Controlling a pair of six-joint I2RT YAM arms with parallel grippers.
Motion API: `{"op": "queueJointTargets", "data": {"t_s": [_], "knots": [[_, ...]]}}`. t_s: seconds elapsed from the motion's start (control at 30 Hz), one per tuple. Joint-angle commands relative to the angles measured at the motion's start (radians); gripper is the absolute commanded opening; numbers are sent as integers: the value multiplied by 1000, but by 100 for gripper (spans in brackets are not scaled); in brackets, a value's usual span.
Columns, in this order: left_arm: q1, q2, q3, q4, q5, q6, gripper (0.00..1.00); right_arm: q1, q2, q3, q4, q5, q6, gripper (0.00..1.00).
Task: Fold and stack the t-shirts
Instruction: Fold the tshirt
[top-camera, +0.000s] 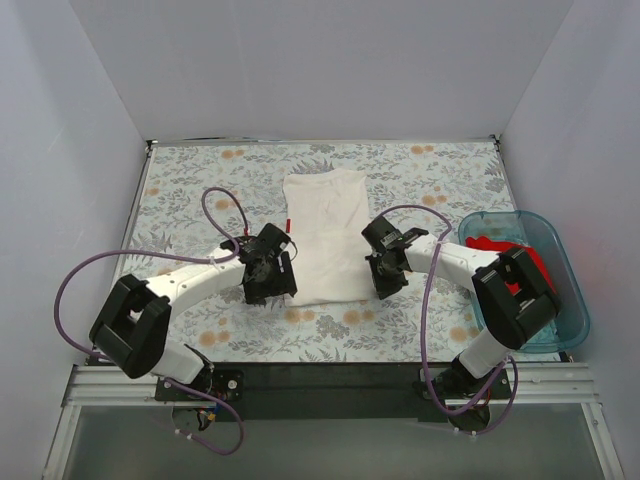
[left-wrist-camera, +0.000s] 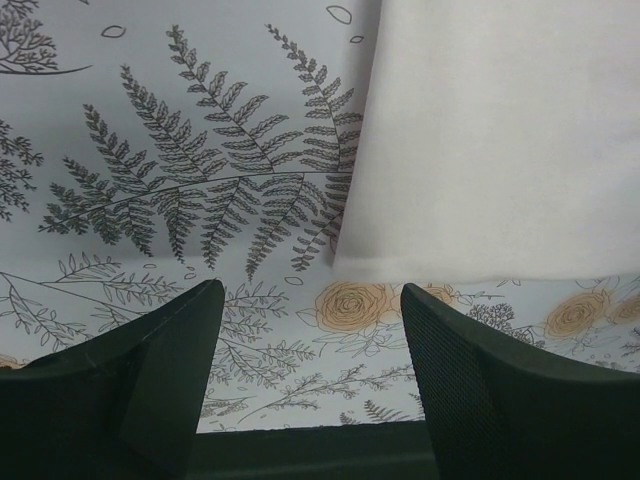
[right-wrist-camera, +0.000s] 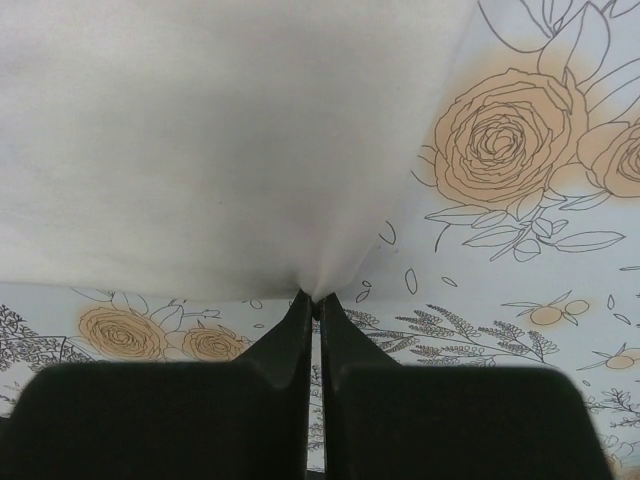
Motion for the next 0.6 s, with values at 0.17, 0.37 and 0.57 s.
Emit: {"op": "queueJointTargets", "data": {"t_s": [0.17, 0.37, 0.57], "knots": [[-55, 83, 81, 6, 5, -44, 55, 9, 87, -81, 49, -39, -14, 1], [-90, 152, 102, -13, 1, -51, 42, 6, 75, -87, 58, -42, -17, 1], [-99, 226, 115, -36, -7, -54, 42, 6, 69, -89, 61, -48, -20, 1]]}}
